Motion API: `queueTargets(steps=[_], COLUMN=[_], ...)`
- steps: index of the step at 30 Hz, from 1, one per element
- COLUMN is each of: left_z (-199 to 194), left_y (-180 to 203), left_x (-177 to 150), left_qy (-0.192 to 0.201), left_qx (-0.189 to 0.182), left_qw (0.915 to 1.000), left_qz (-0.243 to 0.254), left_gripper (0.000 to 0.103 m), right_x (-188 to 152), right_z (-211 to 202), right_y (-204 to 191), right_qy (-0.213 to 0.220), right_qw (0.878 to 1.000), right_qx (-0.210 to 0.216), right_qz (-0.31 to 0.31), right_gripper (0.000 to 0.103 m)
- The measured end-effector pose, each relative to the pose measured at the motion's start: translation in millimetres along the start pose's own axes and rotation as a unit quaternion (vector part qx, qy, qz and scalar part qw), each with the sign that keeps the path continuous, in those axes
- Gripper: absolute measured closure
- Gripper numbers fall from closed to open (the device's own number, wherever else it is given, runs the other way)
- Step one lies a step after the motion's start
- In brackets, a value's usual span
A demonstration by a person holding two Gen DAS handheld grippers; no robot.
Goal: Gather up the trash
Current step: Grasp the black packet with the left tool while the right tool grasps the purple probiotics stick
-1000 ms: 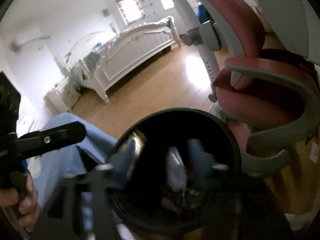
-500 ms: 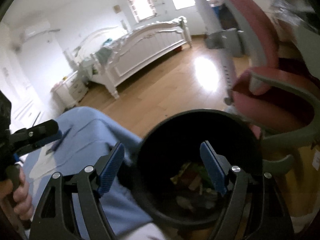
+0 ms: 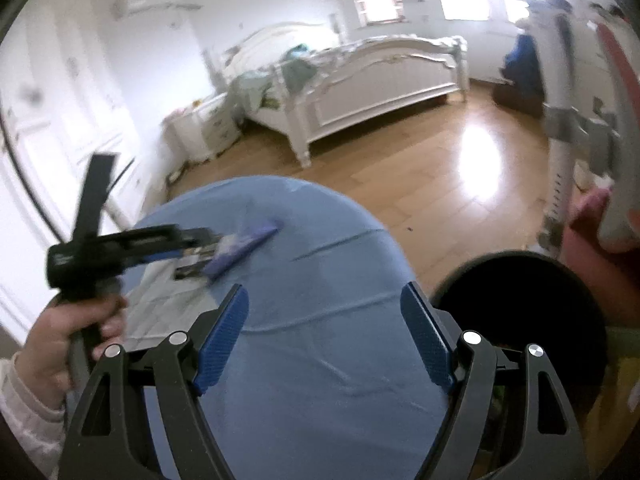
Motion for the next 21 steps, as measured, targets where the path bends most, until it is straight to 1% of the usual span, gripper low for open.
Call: queueTargets(steps=[3,4,5,6,7,10,12,13,14,15,17,18,20,21], left_z=[7.1,9.5,8.3,6.8,6.2,0.9,-5.3,-9.1,-14.7,-20.0,-25.3,-27.5,-29.8,-32.3], left_y=[3.9,6.7,6.1,3.2,-0.8,-23.7,-39.5,-46.2,-50.5,-60.3,-69.5,-76.9,-80.6,-81.4], left_x=[0.7,-0.8,-2.6,-4.7,-6.4,-8.8,-11.2,-11.9,-13.5,-13.2,-15.5,-17.8,-20.3,-22.7], left_qy=[0.002,0.004,0.006,0.009,0.01,0.02,0.026,0.029,0.032,0.038,0.038,0.036,0.035,0.032], left_qx=[0.026,0.039,0.045,0.054,0.063,0.077,0.076,0.067,0.05,0.045,0.028,0.019,0.018,0.005], left_qw=[0.9989,0.997,0.9956,0.9942,0.9926,0.9913,0.9918,0.993,0.9946,0.9954,0.9969,0.9977,0.9979,0.9983], left_qz=[0.04,0.067,0.082,0.093,0.104,0.105,0.1,0.093,0.084,0.076,0.063,0.055,0.052,0.047], left_gripper=[0.032,0.033,0.034,0.04,0.04,0.041,0.041,0.041,0.048,0.083,0.082,0.083,0.083,0.083], right_x=[4.0,4.7,5.4,7.5,9.3,15.5,22.6,24.9,27.3,29.2,30.2,28.7,31.2,31.7], right_z=[18.5,23.1,28.2,33.3,39.9,56.1,71.2,78.1,87.1,96.2,118.0,129.0,138.5,140.9], right_y=[-23.4,-29.0,-31.9,-34.5,-38.7,-45.9,-53.5,-54.6,-57.7,-60.4,-65.1,-67.2,-74.6,-78.1], right_qy=[-0.019,-0.024,-0.029,-0.034,-0.039,-0.052,-0.061,-0.067,-0.074,-0.081,-0.101,-0.115,-0.112,-0.112], right_qw=[1.0,1.0,0.999,0.999,0.999,0.998,0.998,0.997,0.997,0.996,0.995,0.993,0.992,0.991], right_qx=[0.004,0.005,0.006,0.007,0.008,0.015,0.025,0.029,0.032,0.033,0.023,0.015,-0.009,-0.022], right_qz=[-0.015,-0.017,-0.02,-0.022,-0.024,-0.024,-0.017,-0.014,-0.01,-0.007,-0.009,-0.015,-0.048,-0.066], right_gripper=[0.025,0.025,0.025,0.025,0.025,0.025,0.025,0.025,0.025,0.025,0.026,0.033,0.04,0.047])
Point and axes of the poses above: each gripper's, at about its wrist camera, not at the fingertips, and z roughly the way its jaws point, y to its right, x to its top, the point moved 9 cm from there along z, roughly the way its jaws point, and after that the axes turned 3 degrees about x, right-handed, at the moved point
